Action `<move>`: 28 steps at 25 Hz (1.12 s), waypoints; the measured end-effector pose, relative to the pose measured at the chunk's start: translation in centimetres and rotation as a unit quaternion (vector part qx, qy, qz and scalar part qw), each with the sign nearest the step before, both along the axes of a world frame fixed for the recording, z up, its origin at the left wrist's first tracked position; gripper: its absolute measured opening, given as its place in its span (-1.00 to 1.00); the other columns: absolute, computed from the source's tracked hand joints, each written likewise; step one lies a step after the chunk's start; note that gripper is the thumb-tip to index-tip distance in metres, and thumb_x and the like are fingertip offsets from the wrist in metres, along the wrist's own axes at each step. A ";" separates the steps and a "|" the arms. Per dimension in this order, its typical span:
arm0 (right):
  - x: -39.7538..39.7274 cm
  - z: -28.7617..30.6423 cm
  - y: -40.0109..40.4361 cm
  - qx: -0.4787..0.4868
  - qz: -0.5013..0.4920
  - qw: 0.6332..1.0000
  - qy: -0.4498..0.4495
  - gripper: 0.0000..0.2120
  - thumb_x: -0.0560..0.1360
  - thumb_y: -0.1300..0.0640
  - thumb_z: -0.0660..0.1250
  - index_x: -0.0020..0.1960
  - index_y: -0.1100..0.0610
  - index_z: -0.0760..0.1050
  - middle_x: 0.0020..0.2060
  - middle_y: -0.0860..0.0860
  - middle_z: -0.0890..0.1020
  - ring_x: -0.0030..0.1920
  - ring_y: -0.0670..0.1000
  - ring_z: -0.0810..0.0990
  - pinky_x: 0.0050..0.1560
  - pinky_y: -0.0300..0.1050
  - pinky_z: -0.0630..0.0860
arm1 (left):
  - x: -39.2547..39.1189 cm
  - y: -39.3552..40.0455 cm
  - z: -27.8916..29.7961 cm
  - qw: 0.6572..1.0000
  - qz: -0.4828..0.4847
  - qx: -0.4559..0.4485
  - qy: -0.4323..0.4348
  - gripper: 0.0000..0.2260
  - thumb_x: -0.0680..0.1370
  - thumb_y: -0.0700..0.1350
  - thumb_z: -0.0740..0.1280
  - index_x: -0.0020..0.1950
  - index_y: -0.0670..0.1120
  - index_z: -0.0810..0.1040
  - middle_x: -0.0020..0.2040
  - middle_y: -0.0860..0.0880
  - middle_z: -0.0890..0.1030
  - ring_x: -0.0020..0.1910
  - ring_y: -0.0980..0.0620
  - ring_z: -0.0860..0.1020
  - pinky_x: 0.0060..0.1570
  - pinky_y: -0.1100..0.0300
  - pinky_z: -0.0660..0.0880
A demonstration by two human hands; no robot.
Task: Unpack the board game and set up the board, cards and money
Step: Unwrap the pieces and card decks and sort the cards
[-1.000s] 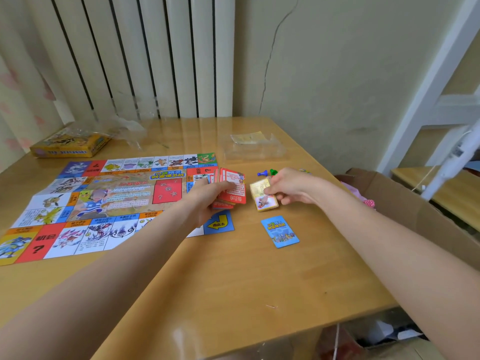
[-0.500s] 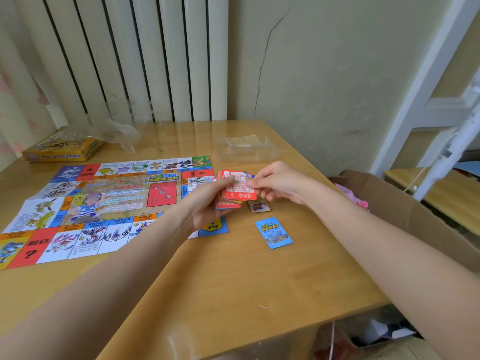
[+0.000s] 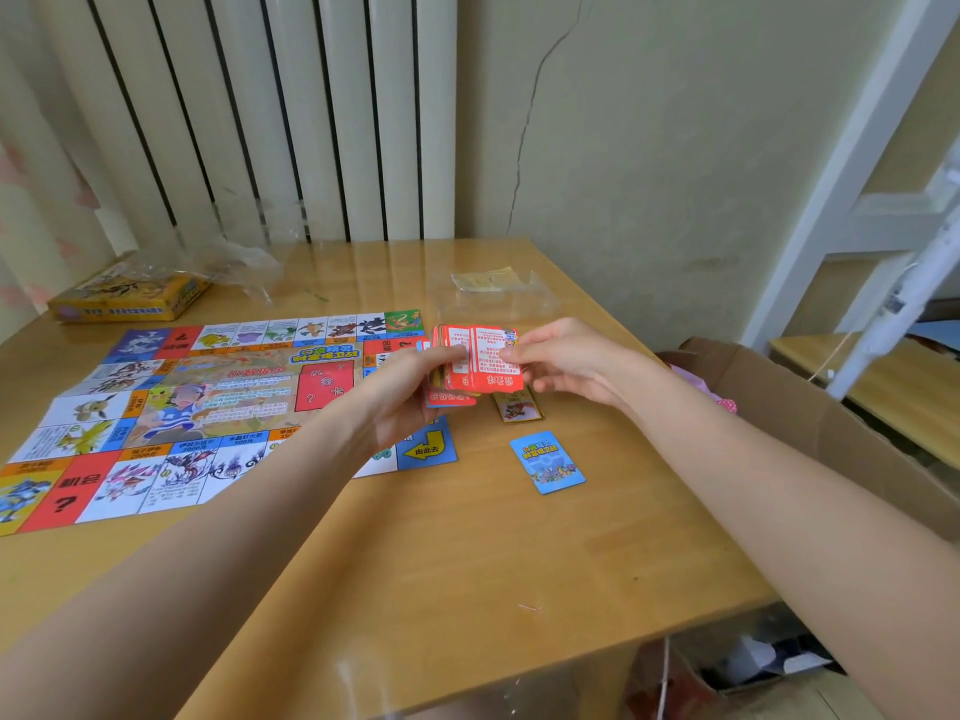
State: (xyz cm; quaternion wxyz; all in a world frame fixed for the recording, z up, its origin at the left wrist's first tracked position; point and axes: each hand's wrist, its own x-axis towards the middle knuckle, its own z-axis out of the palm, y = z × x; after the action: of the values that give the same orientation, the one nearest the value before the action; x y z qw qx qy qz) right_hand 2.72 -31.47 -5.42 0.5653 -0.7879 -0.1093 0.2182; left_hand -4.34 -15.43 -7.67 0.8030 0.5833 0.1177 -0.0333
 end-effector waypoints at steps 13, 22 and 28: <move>0.8 -0.2 1.0 0.039 0.008 0.999 0.023 -0.74 0.43 0.26 0.41 0.10 0.29 0.53 -0.30 0.07 0.59 -0.46 -0.13 0.45 -0.50 -0.37 0.43 | 0.5 1.2 0.1 1.000 0.000 0.027 -0.014 -0.91 0.52 -0.32 0.28 -0.05 -0.18 0.55 -0.31 -0.05 0.68 -0.39 0.09 0.64 -0.32 0.24 0.58; 1.1 -0.7 1.4 0.053 -0.025 0.998 0.029 -0.89 0.42 0.27 0.42 -0.06 0.21 0.55 -0.44 -0.01 0.43 -0.48 -0.12 0.32 -0.62 -0.35 0.19 | 0.6 1.7 0.1 0.999 0.012 0.036 -0.025 -0.93 0.51 -0.26 0.32 -0.04 -0.17 0.57 -0.26 -0.05 0.69 -0.35 0.08 0.65 -0.26 0.24 0.59; 1.0 -0.5 1.7 0.065 -0.006 0.997 0.036 -0.85 0.44 0.28 0.39 0.01 0.21 0.53 -0.54 -0.05 0.40 -0.55 -0.14 0.32 -0.62 -0.33 0.19 | 0.8 1.8 0.1 0.996 0.039 0.076 -0.019 -0.87 0.47 -0.28 0.38 0.02 -0.18 0.57 -0.19 -0.08 0.66 -0.36 0.09 0.64 -0.27 0.24 0.58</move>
State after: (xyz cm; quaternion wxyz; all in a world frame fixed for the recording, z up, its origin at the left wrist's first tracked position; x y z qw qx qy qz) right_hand 3.74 -29.79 -5.90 0.6201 -0.7419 -0.0983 0.2355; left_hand -3.53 -13.67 -7.52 0.7590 0.6383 0.1273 0.0176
